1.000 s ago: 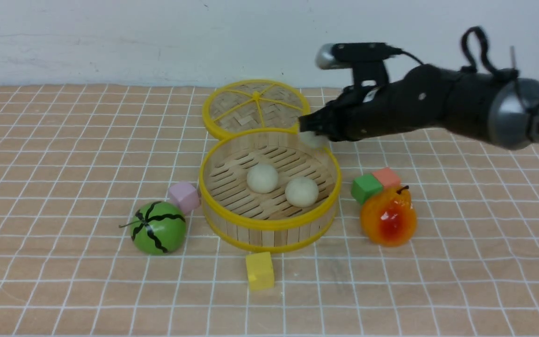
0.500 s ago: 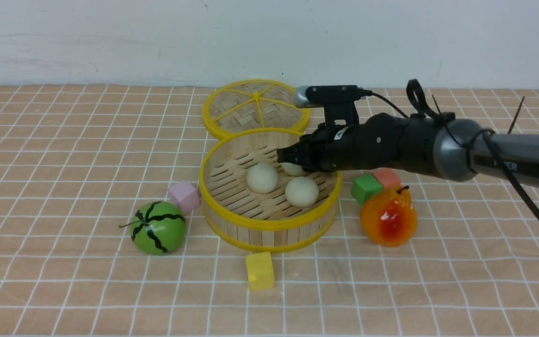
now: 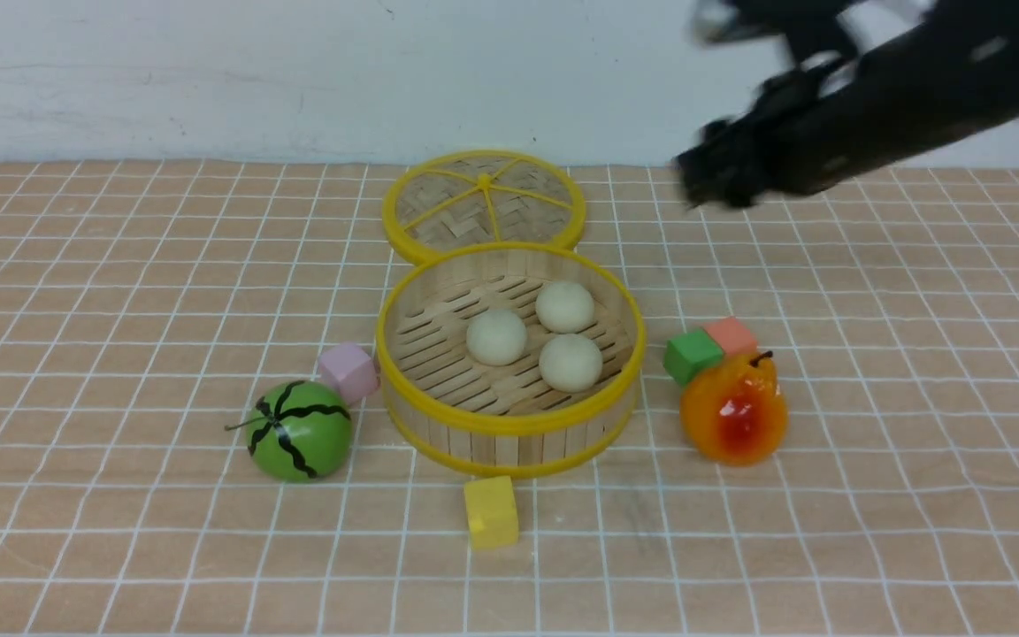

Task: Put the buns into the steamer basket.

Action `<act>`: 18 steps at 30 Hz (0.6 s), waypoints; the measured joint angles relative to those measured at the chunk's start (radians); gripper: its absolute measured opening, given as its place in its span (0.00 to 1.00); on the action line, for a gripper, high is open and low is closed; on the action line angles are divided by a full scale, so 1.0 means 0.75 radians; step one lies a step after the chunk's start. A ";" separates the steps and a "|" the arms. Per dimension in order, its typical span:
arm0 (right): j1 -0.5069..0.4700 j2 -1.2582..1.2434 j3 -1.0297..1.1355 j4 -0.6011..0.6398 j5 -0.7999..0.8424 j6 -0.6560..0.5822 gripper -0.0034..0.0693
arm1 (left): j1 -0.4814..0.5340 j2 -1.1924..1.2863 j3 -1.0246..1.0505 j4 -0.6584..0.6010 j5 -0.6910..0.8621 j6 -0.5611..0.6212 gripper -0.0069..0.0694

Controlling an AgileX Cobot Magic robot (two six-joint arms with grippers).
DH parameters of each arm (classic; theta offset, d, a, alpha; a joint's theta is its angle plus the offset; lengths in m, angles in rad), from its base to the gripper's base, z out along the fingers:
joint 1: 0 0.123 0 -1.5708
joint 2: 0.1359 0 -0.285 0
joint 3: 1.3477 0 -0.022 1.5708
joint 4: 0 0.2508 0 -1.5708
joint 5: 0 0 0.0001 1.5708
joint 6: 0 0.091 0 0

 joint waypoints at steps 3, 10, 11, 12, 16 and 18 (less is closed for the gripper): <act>-0.126 -0.178 0.027 -0.018 0.121 0.000 0.26 | 0.000 0.000 0.000 0.000 0.000 0.000 0.40; -0.351 -0.585 0.424 -0.019 0.020 0.060 0.02 | 0.000 0.000 0.000 0.000 0.000 0.000 0.40; -0.361 -0.643 0.508 -0.019 -0.020 0.061 0.02 | 0.000 0.000 0.000 0.000 0.000 0.000 0.40; -0.361 -0.654 0.525 -0.019 -0.028 0.061 0.02 | 0.000 0.000 0.000 0.000 0.000 0.000 0.40; -0.364 -0.861 0.834 0.024 -0.170 0.060 0.02 | 0.000 0.000 0.000 0.000 0.000 0.000 0.40; -0.365 -0.947 0.954 0.048 -0.221 0.060 0.02 | 0.000 0.000 0.000 0.000 0.000 0.000 0.40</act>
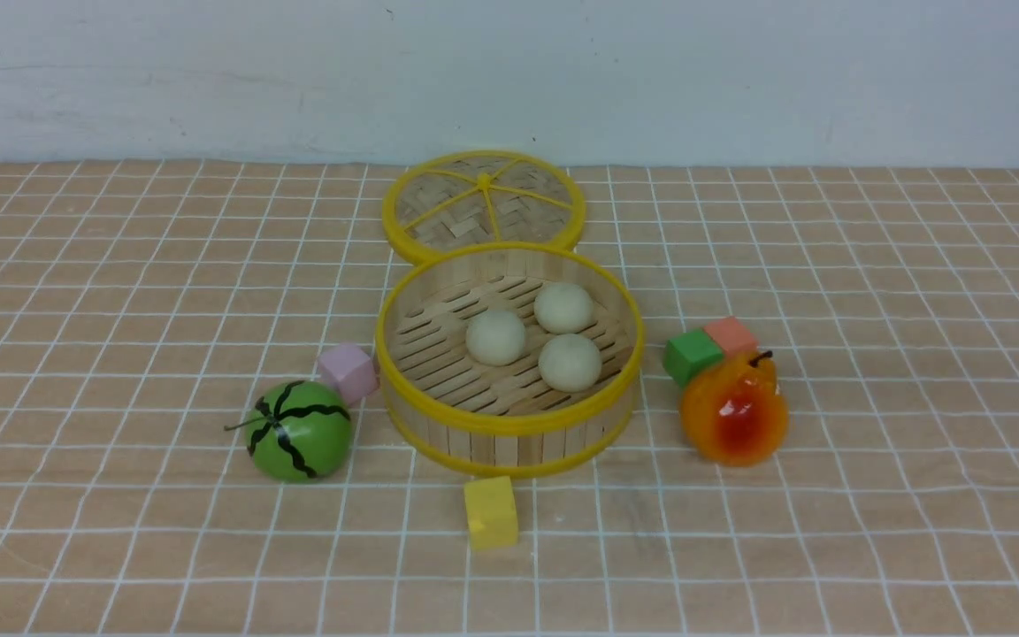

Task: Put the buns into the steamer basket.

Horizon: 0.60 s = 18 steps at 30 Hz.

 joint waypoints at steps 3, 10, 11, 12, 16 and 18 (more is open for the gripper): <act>0.000 -0.163 0.200 0.008 -0.084 -0.003 0.02 | 0.000 0.000 0.000 0.000 0.000 0.000 0.40; -0.001 -0.362 0.388 0.050 -0.167 -0.021 0.02 | 0.000 0.000 0.000 0.001 0.000 0.000 0.40; -0.001 -0.394 0.410 0.058 -0.167 -0.021 0.02 | 0.000 0.000 0.000 0.001 0.000 0.000 0.40; -0.001 -0.406 0.418 0.060 -0.165 -0.021 0.02 | 0.000 0.000 0.000 0.001 0.000 0.000 0.40; -0.001 -0.420 0.429 0.063 -0.132 -0.021 0.03 | 0.000 0.000 0.000 0.001 0.000 0.000 0.40; -0.003 -0.420 0.429 0.063 -0.114 -0.021 0.03 | 0.000 0.000 0.000 0.001 0.000 0.000 0.40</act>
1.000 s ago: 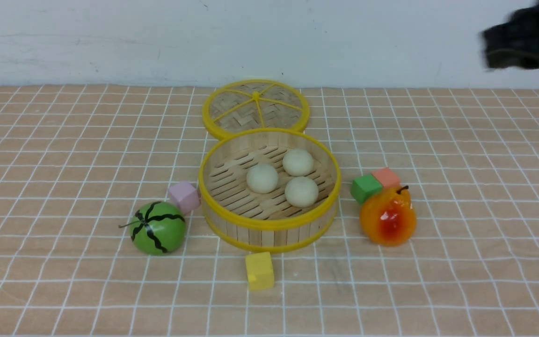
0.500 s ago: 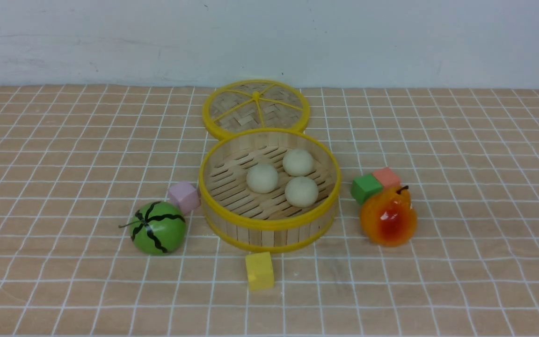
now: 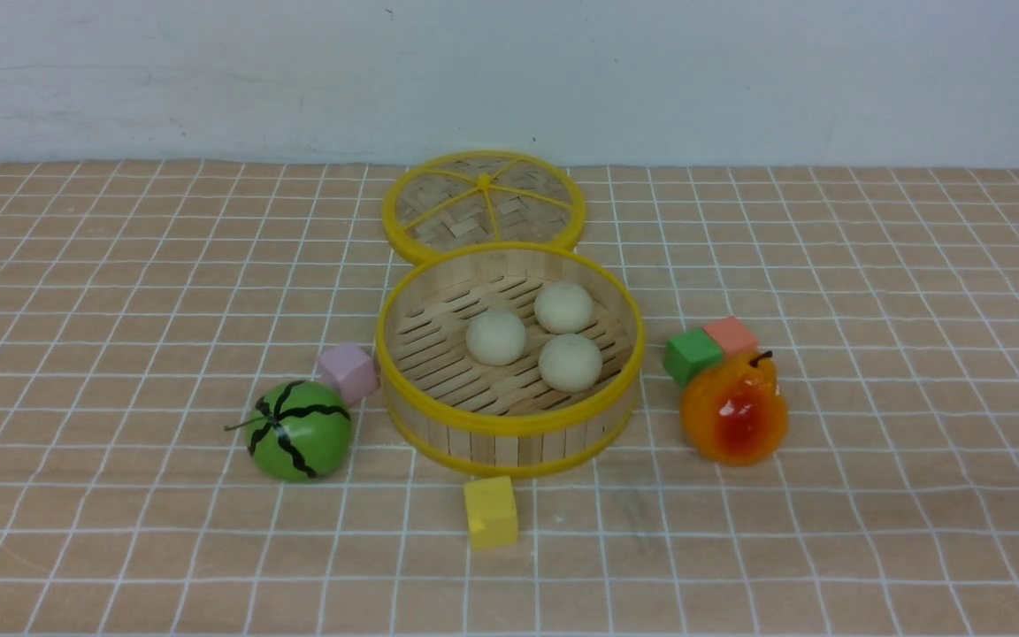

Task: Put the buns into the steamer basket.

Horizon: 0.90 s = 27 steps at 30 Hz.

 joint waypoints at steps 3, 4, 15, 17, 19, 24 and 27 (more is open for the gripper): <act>0.000 0.000 0.000 -0.001 0.021 0.000 0.03 | 0.000 0.000 0.000 0.000 0.000 0.000 0.40; 0.000 0.000 0.000 -0.001 0.027 0.000 0.03 | 0.000 0.000 0.000 0.000 0.000 0.000 0.40; -0.003 -0.183 0.148 -0.295 0.075 0.025 0.05 | 0.000 0.000 0.000 0.000 0.000 0.000 0.40; -0.003 -0.281 0.216 -0.379 0.080 0.102 0.05 | 0.000 0.000 0.000 0.000 0.000 0.000 0.40; -0.003 -0.384 0.272 -0.457 0.086 0.187 0.05 | 0.000 0.000 0.000 0.000 0.000 0.000 0.40; -0.014 -0.646 0.424 -0.645 0.111 0.462 0.05 | 0.000 0.000 0.000 0.000 0.000 0.000 0.40; -0.060 -0.773 0.509 -0.676 0.106 0.531 0.05 | 0.000 0.000 0.000 0.000 0.000 0.000 0.40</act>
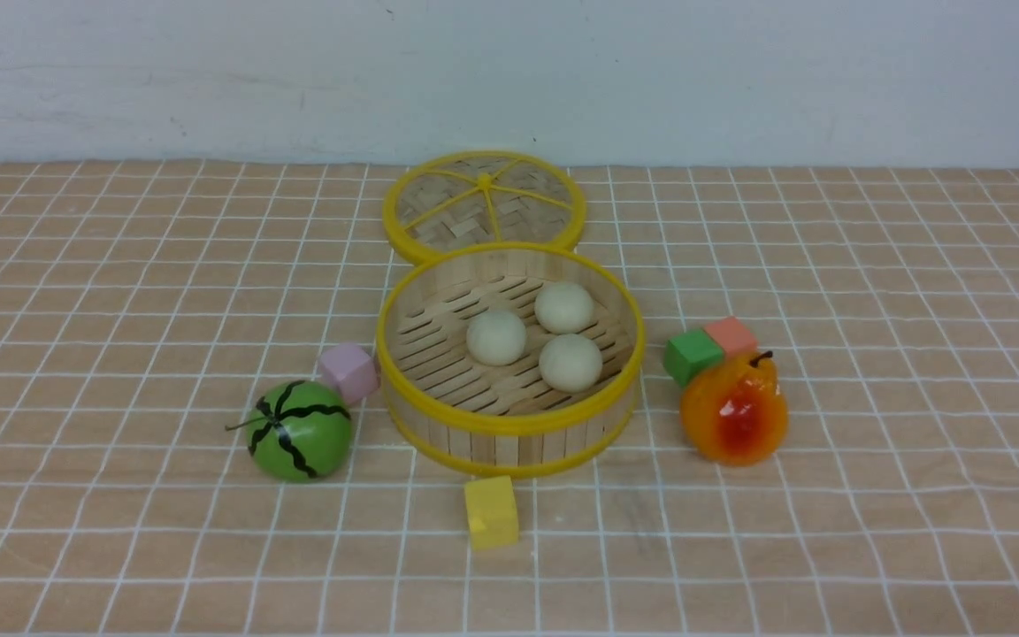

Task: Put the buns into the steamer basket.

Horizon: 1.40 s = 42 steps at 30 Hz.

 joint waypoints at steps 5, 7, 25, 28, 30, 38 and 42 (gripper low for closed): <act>-0.072 -0.077 0.123 -0.022 -0.063 0.034 0.06 | 0.000 0.000 0.000 0.000 0.000 0.000 0.40; -0.064 -0.077 0.197 -0.023 -0.095 0.037 0.06 | 0.000 0.000 0.000 0.000 -0.001 0.000 0.40; 0.016 -0.079 0.222 -0.028 -0.182 0.037 0.09 | 0.000 0.000 0.000 0.001 0.000 0.000 0.40; 0.016 -0.079 0.222 -0.028 -0.182 0.037 0.10 | 0.000 0.000 0.000 0.001 0.000 0.000 0.40; 0.016 -0.079 0.222 -0.028 -0.182 0.037 0.10 | 0.000 0.000 0.000 0.001 0.000 0.000 0.40; 0.016 -0.079 0.222 -0.028 -0.182 0.037 0.12 | 0.000 0.000 0.000 0.001 0.000 0.000 0.40; 0.016 -0.079 0.222 -0.028 -0.183 0.037 0.13 | 0.000 0.000 0.000 0.001 0.000 0.000 0.40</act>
